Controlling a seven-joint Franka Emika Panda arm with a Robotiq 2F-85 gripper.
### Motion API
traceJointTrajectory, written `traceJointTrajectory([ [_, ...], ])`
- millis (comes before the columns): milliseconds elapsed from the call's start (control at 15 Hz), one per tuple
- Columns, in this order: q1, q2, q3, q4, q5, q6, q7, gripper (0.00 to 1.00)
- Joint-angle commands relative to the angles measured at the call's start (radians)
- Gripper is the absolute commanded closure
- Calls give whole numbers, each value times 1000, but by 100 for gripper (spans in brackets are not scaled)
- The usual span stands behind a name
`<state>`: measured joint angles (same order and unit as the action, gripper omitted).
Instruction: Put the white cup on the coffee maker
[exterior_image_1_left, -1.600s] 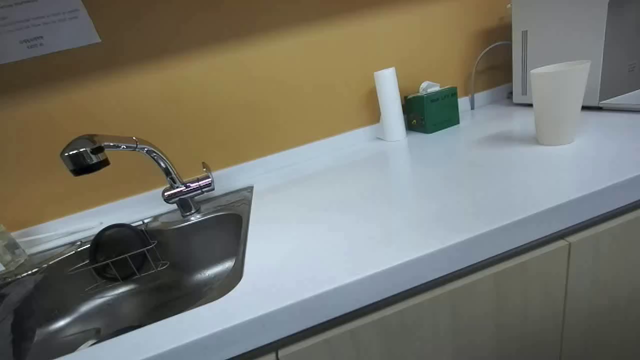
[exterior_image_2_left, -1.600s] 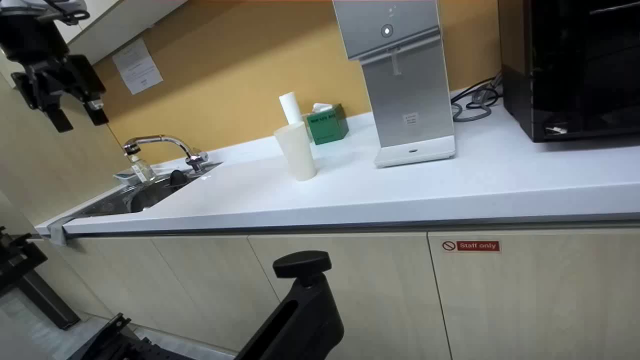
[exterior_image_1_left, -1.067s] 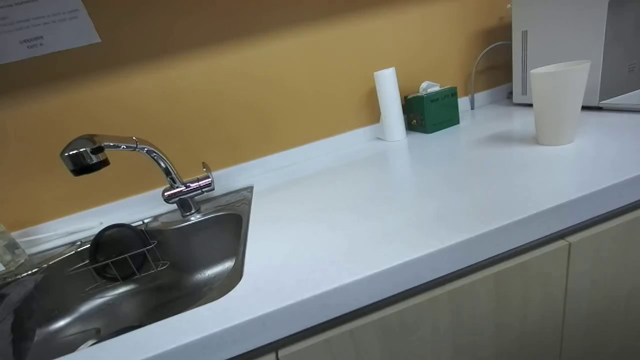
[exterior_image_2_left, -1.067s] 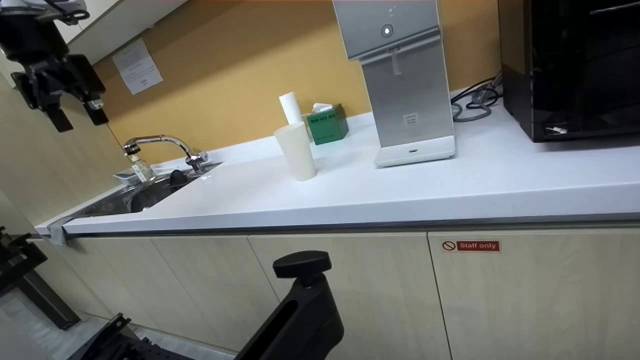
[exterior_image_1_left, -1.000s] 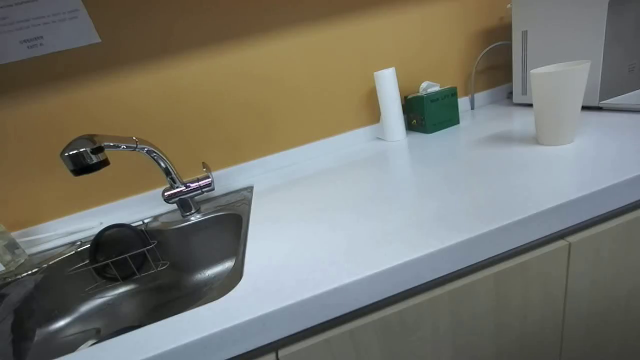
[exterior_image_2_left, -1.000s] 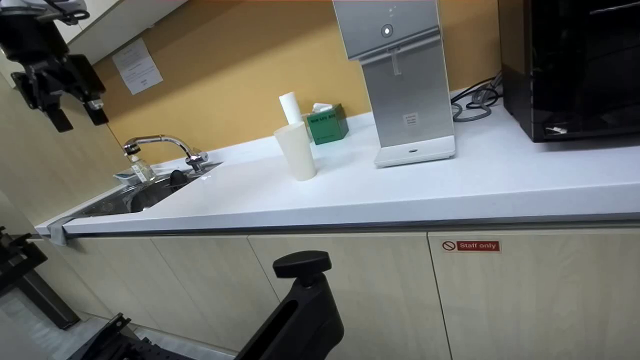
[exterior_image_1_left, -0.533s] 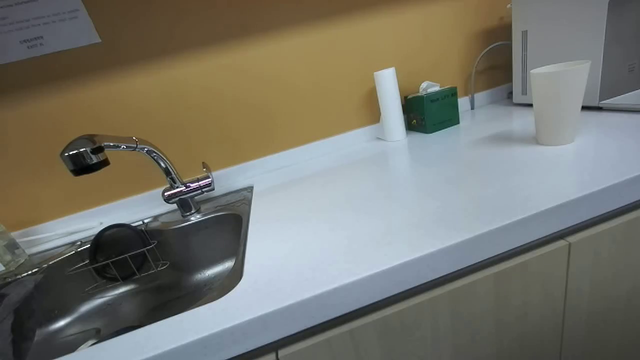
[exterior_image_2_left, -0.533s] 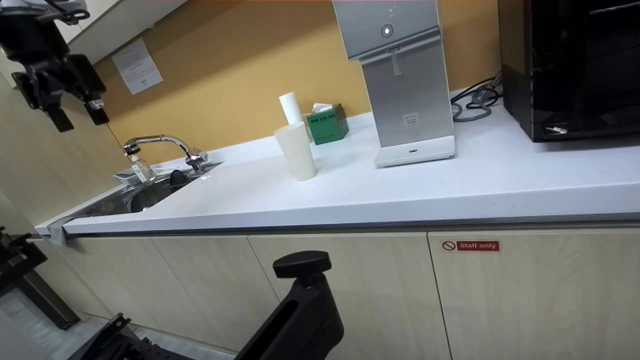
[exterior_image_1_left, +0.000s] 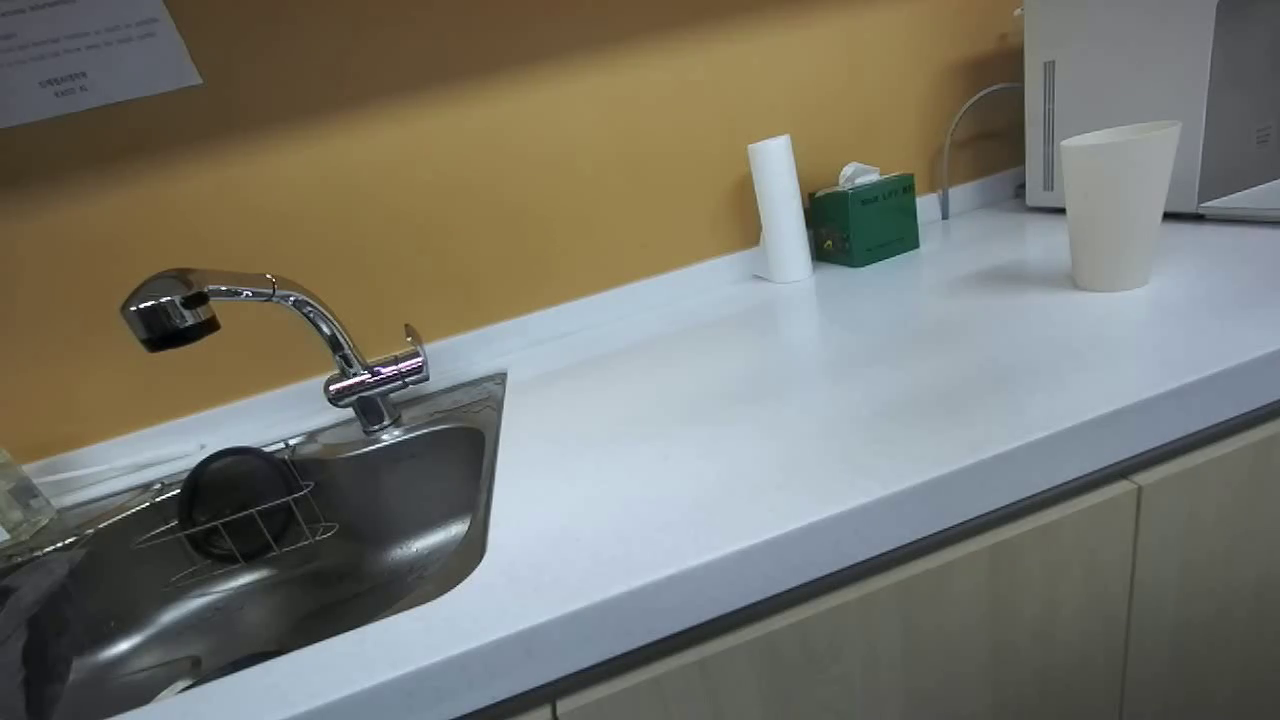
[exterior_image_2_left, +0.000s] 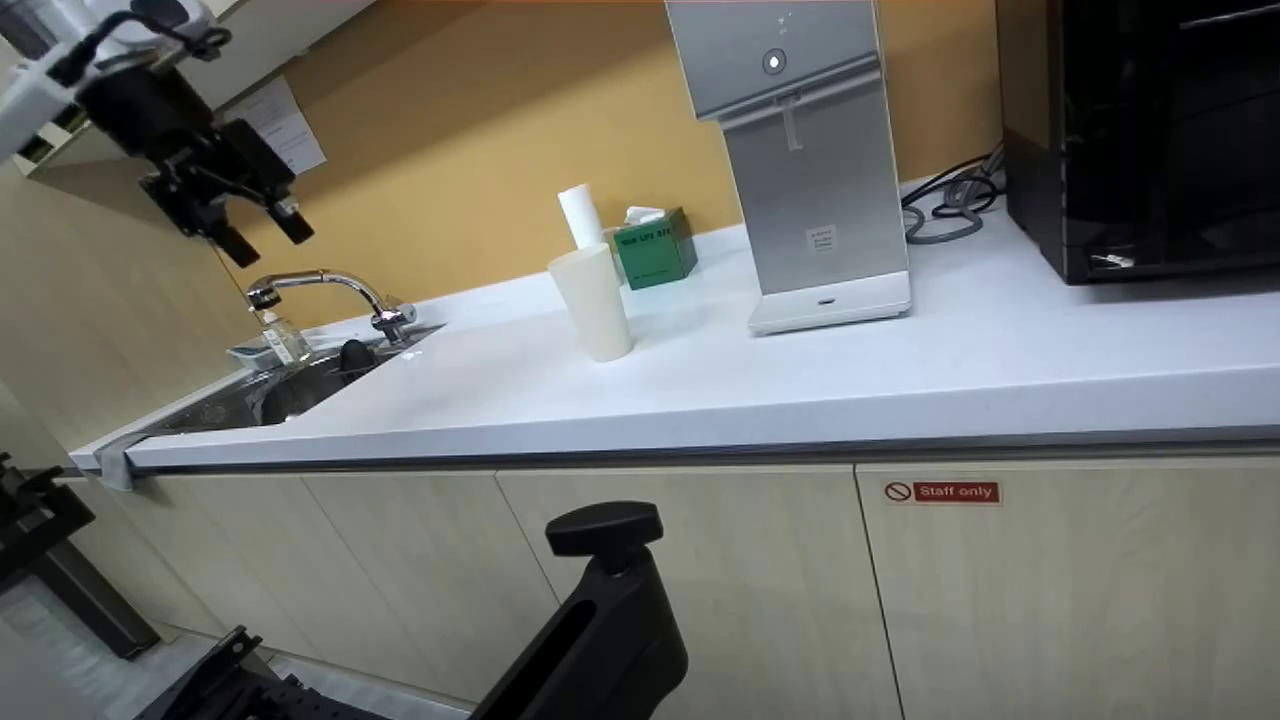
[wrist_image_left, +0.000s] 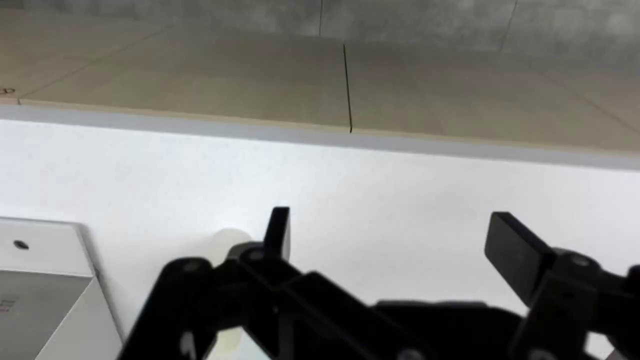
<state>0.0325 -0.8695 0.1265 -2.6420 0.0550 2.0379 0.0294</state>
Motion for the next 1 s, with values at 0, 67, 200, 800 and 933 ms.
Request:
traceJointTrajectory([
  [0, -51, 29, 63, -97, -38, 247, 155, 0],
  [67, -70, 47, 77, -122, -40, 309, 201, 0],
  [200, -116, 82, 107, -163, -48, 402, 289, 0],
  [800, -204, 116, 191, -146, -155, 476, 396, 0],
  [933, -291, 141, 265, -147, -227, 547, 501, 0],
])
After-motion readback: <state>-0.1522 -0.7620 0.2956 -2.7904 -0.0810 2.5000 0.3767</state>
